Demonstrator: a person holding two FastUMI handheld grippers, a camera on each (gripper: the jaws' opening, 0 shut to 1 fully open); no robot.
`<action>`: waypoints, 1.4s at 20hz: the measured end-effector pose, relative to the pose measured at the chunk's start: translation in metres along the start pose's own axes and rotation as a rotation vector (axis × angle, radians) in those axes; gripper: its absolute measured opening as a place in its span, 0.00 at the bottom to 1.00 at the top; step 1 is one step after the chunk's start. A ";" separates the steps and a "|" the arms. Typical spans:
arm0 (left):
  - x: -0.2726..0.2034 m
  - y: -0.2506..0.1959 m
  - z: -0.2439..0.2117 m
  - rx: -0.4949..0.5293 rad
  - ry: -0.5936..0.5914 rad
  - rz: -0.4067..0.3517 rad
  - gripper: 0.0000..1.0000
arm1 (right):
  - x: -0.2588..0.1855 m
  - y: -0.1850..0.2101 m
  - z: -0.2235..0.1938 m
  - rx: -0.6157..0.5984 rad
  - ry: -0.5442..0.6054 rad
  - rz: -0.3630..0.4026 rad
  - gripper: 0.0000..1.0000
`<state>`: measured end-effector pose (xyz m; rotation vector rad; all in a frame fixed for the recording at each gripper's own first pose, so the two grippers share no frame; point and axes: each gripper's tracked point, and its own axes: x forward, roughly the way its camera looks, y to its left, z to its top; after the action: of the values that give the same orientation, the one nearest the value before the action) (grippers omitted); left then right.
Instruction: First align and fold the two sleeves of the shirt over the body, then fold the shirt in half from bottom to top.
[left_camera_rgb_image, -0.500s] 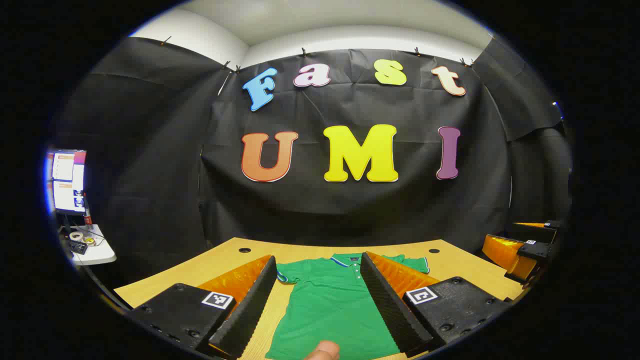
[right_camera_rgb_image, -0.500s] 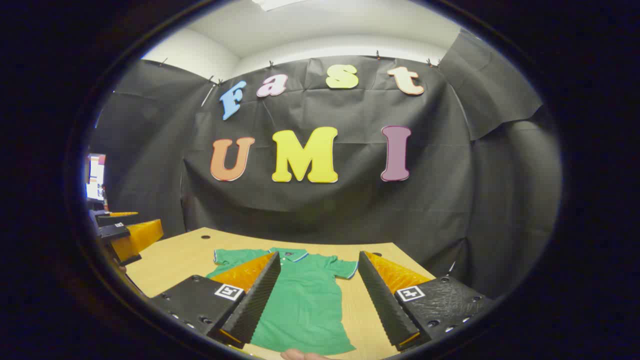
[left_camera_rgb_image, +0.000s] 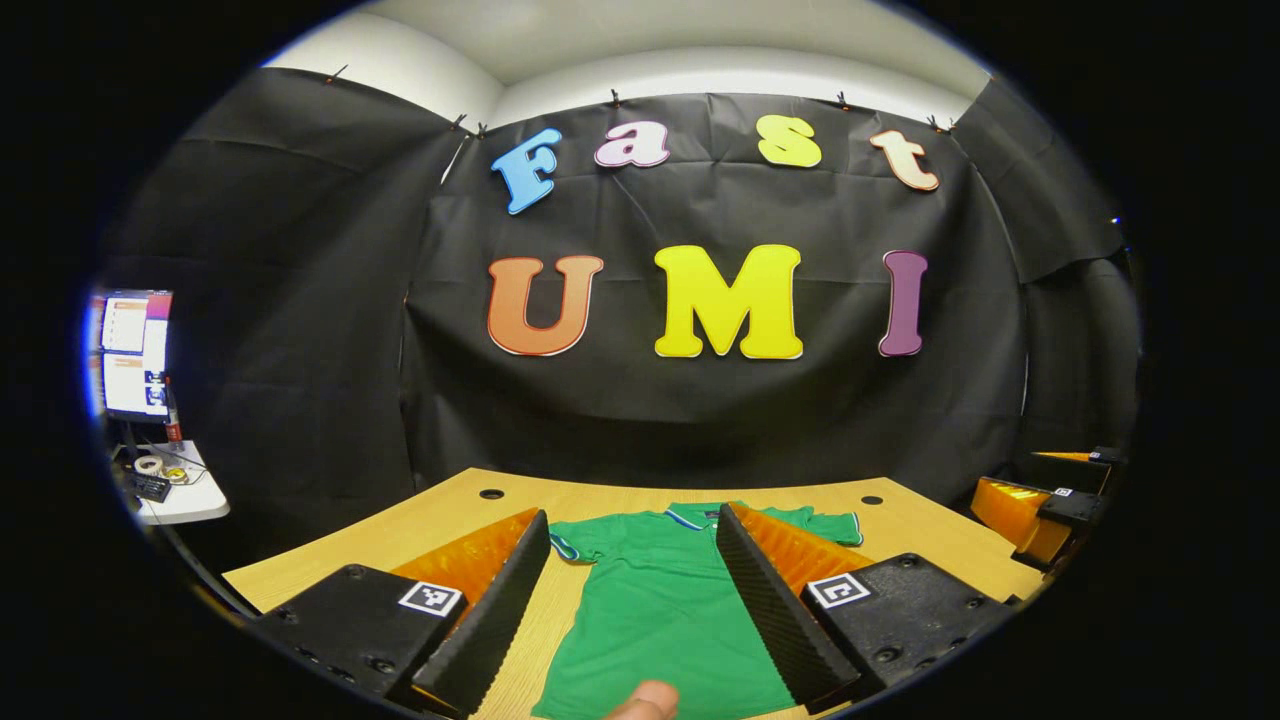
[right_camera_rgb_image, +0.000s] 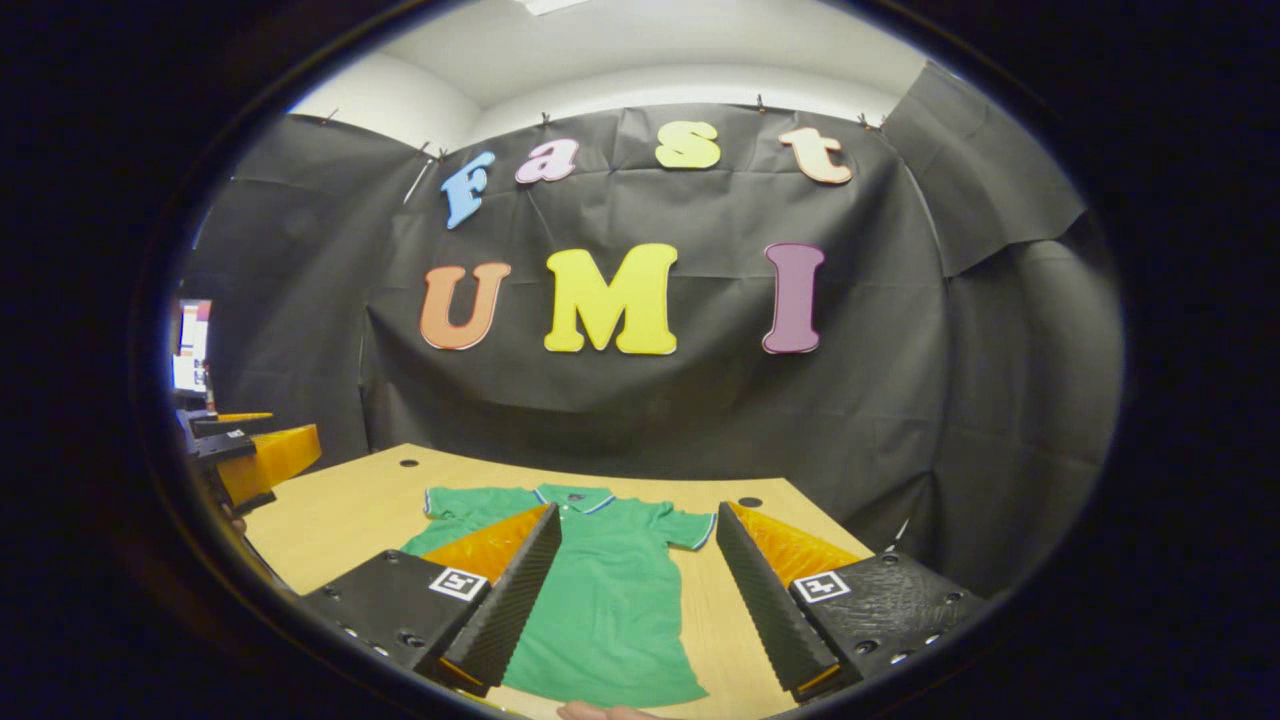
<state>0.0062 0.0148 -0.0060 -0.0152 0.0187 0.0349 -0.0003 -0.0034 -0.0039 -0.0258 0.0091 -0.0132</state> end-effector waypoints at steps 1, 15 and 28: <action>0.003 0.002 -0.002 -0.009 0.009 0.008 1.00 | 0.000 0.000 0.000 -0.005 -0.001 0.000 0.95; 0.013 -0.006 -0.019 0.003 0.050 -0.008 1.00 | 0.050 -0.022 0.000 -0.057 -0.017 -0.027 0.96; 0.026 -0.003 -0.029 0.005 0.061 -0.020 1.00 | 0.299 -0.090 -0.124 0.006 0.358 -0.212 0.96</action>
<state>0.0312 0.0124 -0.0352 -0.0115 0.0795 0.0142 0.2964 -0.1005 -0.1283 -0.0183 0.3645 -0.2293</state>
